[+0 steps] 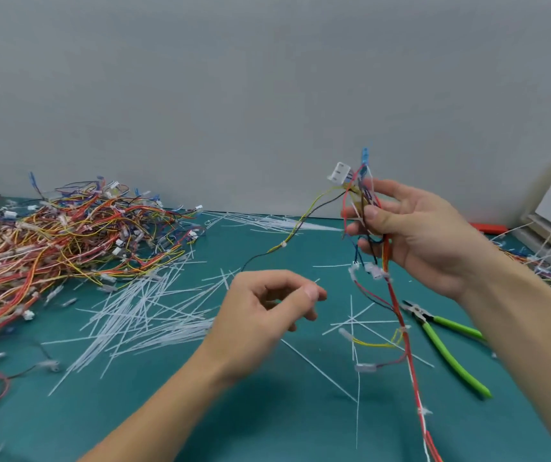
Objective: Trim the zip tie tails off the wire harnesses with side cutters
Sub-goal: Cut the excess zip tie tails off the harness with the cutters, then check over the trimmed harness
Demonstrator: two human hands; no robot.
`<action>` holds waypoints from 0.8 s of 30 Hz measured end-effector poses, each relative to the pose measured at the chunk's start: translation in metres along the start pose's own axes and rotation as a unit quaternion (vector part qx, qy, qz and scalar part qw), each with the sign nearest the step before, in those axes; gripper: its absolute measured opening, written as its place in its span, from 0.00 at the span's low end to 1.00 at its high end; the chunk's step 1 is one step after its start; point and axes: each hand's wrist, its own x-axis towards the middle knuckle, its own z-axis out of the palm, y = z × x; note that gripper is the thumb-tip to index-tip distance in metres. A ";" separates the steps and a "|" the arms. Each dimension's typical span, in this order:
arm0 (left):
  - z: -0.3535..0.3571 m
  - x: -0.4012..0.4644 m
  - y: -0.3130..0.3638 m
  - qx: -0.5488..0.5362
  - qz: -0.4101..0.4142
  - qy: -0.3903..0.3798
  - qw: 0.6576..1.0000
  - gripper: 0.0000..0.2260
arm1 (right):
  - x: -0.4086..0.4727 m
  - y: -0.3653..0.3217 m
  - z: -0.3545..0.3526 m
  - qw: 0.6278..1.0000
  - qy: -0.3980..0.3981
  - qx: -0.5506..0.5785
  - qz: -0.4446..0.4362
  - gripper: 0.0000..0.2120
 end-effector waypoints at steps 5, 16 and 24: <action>0.000 0.002 -0.003 0.018 -0.011 0.041 0.999 0.07 | 0.006 -0.022 0.005 0.995 -0.052 0.080 -0.031 0.08; 0.022 -0.009 -0.006 -0.242 -0.232 -0.210 0.918 0.22 | 0.042 -0.064 0.046 0.954 0.022 0.297 -0.038 0.16; 0.015 -0.009 -0.015 -0.245 -0.224 -0.294 0.896 0.13 | 0.094 -0.080 0.011 0.918 0.200 0.329 -0.092 0.12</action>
